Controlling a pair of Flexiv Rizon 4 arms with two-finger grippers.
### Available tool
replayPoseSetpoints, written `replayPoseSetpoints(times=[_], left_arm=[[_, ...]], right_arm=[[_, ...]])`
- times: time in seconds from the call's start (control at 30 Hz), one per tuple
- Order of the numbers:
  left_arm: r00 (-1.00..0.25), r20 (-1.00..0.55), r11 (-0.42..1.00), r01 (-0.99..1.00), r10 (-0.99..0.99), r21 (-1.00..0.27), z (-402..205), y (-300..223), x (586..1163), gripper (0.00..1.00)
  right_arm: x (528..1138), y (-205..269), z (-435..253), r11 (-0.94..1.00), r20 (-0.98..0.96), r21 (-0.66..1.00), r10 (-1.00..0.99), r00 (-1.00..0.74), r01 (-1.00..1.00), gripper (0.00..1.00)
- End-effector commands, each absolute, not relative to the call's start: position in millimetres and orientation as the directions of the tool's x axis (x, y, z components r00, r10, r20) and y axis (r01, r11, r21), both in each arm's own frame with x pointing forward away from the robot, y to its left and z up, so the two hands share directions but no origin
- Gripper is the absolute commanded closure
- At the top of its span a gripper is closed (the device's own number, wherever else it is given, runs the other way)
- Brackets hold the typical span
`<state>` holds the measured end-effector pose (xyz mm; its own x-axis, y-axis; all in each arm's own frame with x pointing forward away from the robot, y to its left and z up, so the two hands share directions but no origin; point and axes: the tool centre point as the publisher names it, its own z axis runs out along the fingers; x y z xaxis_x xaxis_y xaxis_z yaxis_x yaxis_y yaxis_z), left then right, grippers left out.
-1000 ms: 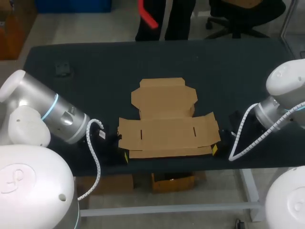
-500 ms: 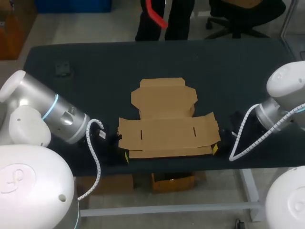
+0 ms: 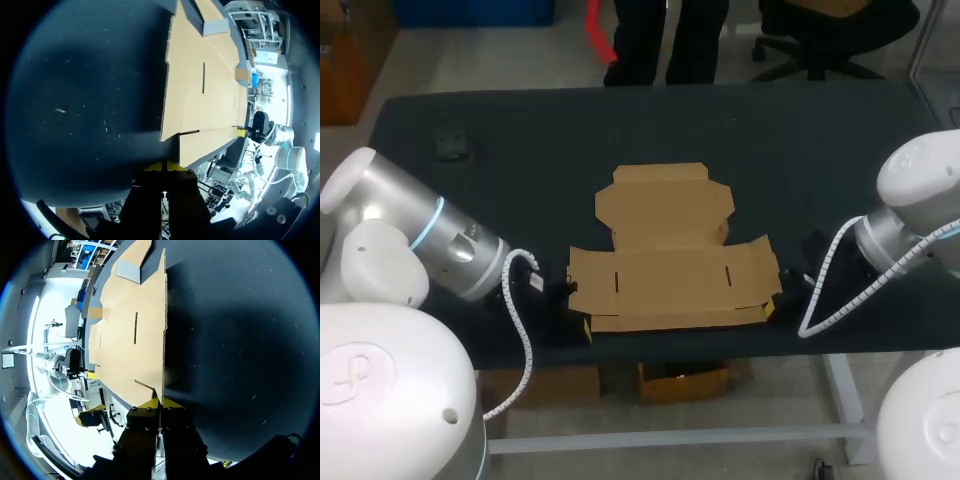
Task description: Assemble the packaging by folding the flat box into shape, placing the metal phone stand inside, and closing the box properly
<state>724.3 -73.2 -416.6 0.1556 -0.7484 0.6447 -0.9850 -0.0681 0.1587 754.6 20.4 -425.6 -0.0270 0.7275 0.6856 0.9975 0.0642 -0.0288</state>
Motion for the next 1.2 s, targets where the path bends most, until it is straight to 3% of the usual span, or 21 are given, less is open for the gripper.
replayPoseSetpoints(times=[0.03,1.2], left_arm=[[0.153,0.648,-0.064,-0.985,-0.746,0.160,-420,-76,727,1.00],[0.106,0.658,-0.029,-0.991,-0.746,0.127,-410,-86,729,1.00]], right_arm=[[754,20,-427,0.061,0.691,-0.022,0.723,-0.029,0.998,1.00],[761,24,-414,0.052,0.703,0.009,0.710,-0.043,0.999,1.00]])
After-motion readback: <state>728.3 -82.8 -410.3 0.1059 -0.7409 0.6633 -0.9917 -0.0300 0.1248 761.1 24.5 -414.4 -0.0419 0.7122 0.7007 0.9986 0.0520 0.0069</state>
